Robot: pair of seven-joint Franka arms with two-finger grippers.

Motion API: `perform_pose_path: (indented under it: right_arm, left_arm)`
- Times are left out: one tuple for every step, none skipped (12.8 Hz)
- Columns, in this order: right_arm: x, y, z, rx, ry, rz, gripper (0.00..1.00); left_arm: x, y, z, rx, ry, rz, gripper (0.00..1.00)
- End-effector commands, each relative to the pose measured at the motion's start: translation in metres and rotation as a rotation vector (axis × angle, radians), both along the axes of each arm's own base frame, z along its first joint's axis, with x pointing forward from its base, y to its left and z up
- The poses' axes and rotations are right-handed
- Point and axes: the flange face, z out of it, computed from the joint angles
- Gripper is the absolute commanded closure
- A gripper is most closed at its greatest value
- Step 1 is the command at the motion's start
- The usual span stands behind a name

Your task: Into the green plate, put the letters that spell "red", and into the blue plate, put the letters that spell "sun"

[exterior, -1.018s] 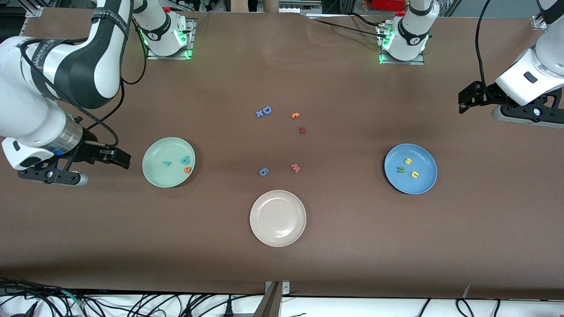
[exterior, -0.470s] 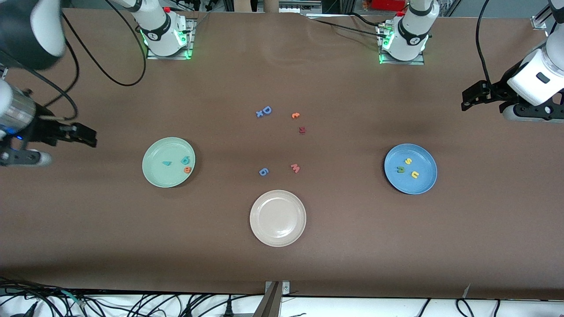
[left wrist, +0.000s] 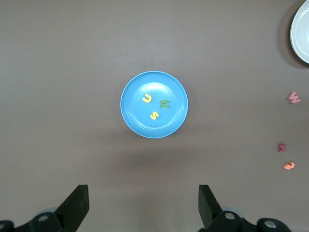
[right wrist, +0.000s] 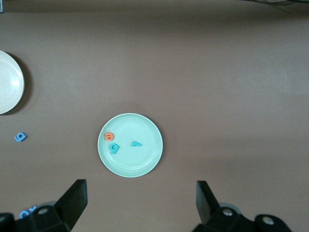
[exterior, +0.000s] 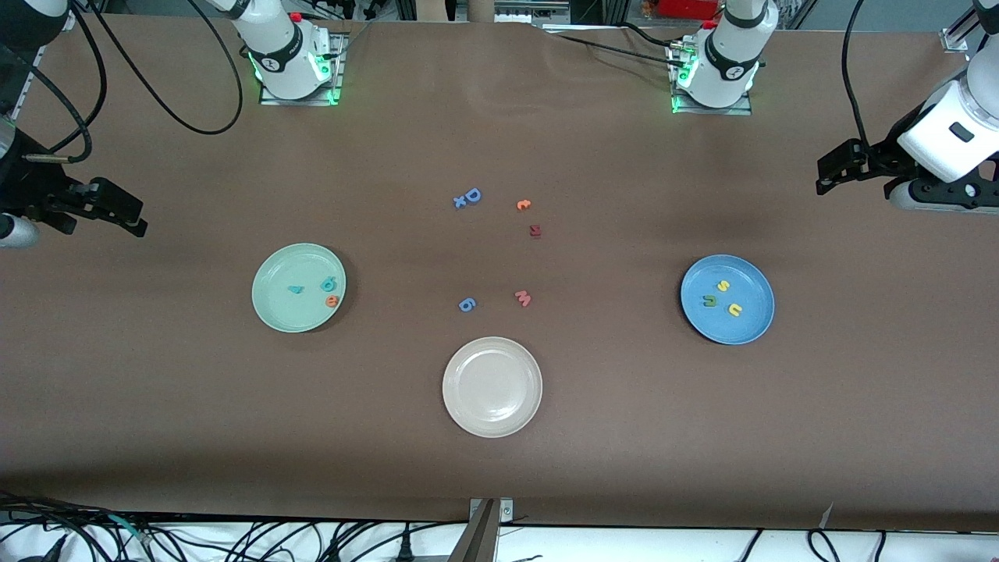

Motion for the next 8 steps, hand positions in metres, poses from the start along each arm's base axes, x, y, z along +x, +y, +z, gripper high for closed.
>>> perform_pose_path:
  right_arm:
    - [-0.0065,0.004,-0.0058,-0.011,-0.002,-0.005,0.0]
    - [-0.0053,0.0043,-0.0085,-0.011,0.002,0.001,0.0]
    - [-0.0039,0.003,-0.0111,-0.009,0.006,0.003,0.0]
    - [-0.0036,0.0029,-0.0122,-0.01,0.008,-0.003,0.0]
    - [-0.0042,0.0052,-0.0113,-0.013,0.007,-0.005,0.0]
    - [-0.004,0.0053,-0.0098,-0.012,0.004,-0.003,0.0]
    - [-0.0041,0.0053,-0.0092,-0.013,0.004,0.003,0.0]
    - [-0.0076,0.0032,-0.0081,-0.014,0.018,0.01,0.0]
  left_arm:
    - [-0.0044,-0.0018,0.0092,-0.009,-0.006,-0.001,0.0]
    - [-0.0045,-0.0033,0.0099,-0.007,-0.008,-0.004,0.0]
    - [-0.0041,-0.0058,0.0092,-0.007,-0.008,-0.009,0.0]
    - [-0.004,-0.0058,0.0099,-0.007,-0.009,-0.009,0.0]
    - [-0.004,-0.0058,0.0099,-0.007,-0.009,-0.009,0.0]
    - [-0.0039,-0.0058,0.0106,-0.007,-0.011,-0.009,0.0]
    - [-0.0039,-0.005,0.0107,-0.007,-0.011,-0.009,0.0]
    - [-0.0036,-0.0017,0.0114,-0.008,-0.012,-0.004,0.0]
